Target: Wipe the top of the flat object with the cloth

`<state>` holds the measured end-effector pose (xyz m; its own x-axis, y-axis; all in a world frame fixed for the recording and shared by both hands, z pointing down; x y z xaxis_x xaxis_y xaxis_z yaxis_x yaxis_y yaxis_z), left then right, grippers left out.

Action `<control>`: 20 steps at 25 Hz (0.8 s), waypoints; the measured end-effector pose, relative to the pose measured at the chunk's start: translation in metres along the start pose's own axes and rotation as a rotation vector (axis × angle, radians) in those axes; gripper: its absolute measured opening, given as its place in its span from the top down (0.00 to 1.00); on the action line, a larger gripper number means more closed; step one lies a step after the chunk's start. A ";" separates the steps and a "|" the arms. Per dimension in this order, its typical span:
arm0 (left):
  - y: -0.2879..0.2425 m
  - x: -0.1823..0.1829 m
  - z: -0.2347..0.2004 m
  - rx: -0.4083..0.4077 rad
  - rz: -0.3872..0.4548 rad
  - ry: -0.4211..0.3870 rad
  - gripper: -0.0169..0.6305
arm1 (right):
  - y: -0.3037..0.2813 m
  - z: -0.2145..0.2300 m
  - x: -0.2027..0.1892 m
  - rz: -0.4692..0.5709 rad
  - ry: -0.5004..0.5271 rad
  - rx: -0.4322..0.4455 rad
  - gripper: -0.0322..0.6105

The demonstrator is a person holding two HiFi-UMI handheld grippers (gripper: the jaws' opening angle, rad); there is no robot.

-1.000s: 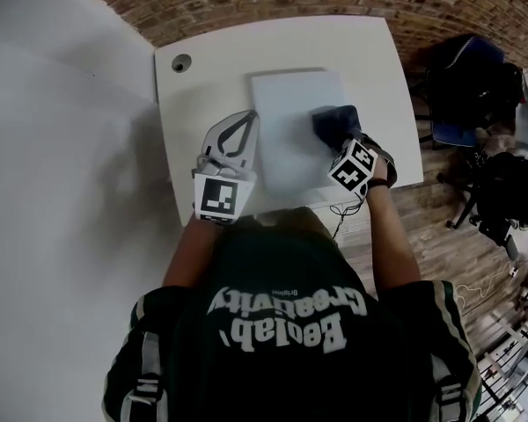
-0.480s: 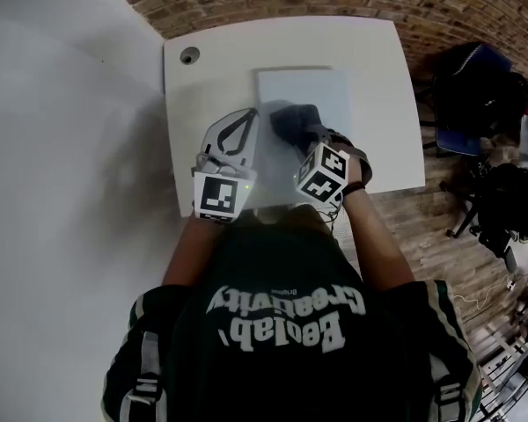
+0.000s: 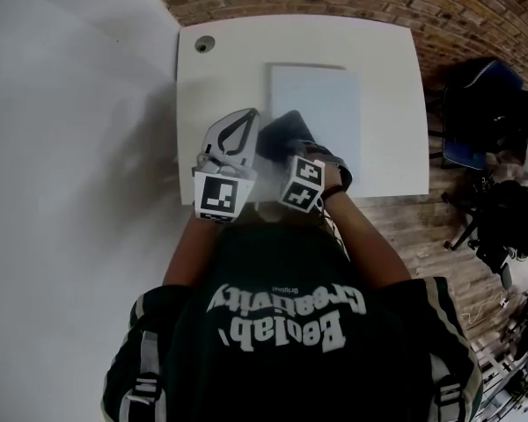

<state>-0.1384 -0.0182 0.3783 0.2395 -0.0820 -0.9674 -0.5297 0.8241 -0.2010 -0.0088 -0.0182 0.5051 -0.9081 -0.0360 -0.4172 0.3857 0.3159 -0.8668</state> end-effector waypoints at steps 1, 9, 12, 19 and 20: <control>-0.001 -0.001 0.002 -0.005 0.001 0.008 0.98 | 0.002 0.002 -0.005 -0.009 -0.006 -0.005 0.82; -0.023 0.004 0.035 -0.054 0.020 0.010 0.98 | 0.037 0.020 -0.099 -0.127 -0.158 -0.086 0.82; -0.030 0.011 0.051 -0.063 0.025 0.001 0.98 | 0.057 0.025 -0.135 -0.152 -0.220 -0.113 0.82; -0.025 0.005 0.079 0.004 0.003 0.019 0.98 | 0.075 0.023 -0.157 -0.104 -0.201 -0.149 0.82; -0.022 0.003 0.081 0.020 -0.002 0.021 0.98 | 0.080 0.024 -0.152 -0.074 -0.189 -0.156 0.82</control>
<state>-0.0605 0.0085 0.3918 0.2231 -0.0953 -0.9701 -0.5128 0.8349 -0.2000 0.1635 -0.0100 0.4928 -0.8806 -0.2362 -0.4108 0.2767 0.4475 -0.8504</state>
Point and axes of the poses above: the fingertips, and each gripper's own axes: y backward along the fingers, z to its right, x out of its top, the point moved 10 cm from there along y, backward along the fingers, and after that the axes turned 7 degrees about -x, right-handed, at the moved point
